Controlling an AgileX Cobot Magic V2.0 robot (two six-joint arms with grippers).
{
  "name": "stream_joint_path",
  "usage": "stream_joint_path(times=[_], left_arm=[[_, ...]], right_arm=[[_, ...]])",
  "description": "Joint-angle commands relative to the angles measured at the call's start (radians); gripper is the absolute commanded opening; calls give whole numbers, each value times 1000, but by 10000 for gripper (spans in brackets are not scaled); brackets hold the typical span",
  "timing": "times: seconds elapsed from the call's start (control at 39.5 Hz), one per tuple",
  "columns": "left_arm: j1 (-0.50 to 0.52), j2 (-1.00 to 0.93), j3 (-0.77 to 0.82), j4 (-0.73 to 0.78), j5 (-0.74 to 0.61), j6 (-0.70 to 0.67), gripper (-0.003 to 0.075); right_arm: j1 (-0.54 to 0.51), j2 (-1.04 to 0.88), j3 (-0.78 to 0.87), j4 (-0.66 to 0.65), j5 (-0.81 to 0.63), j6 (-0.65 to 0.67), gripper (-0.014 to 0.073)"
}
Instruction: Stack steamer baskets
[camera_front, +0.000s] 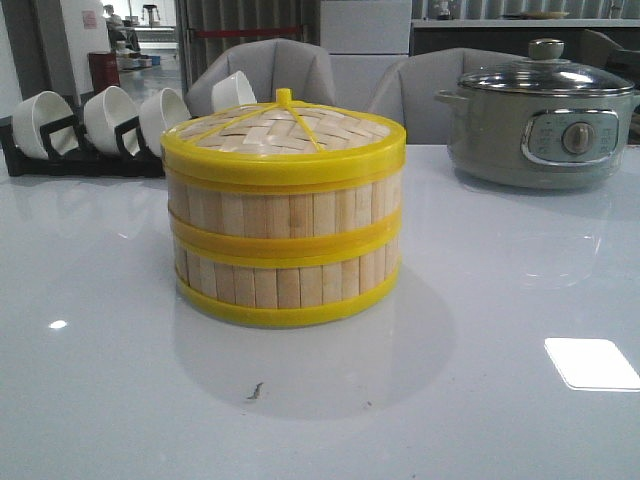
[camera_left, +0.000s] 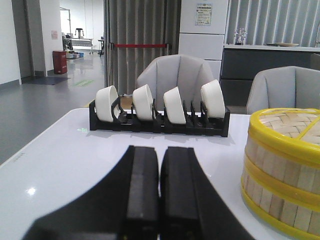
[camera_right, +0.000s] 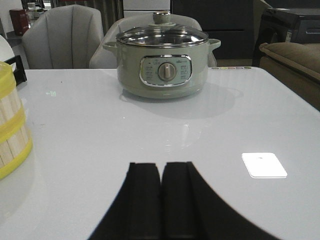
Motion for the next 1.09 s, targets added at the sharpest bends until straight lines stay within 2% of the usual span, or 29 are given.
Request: stream_joint_path(times=[0.0,0.46,0.66,1.06], left_arm=[[-6,-13,1,0,-90,-8,85],[-6,-13,1,0,-90,-8,85],[-6,-13,1,0,-90,-8,85],[-6,-13,1,0,-90,-8,85]], right_arm=[[1,-22,-14,1,-91,3,67],[1,-21,-14,7,-84,1,67],[1,-21,-14,126,-92,-127,67],[1,-21,-14,130,-111,-130,67]])
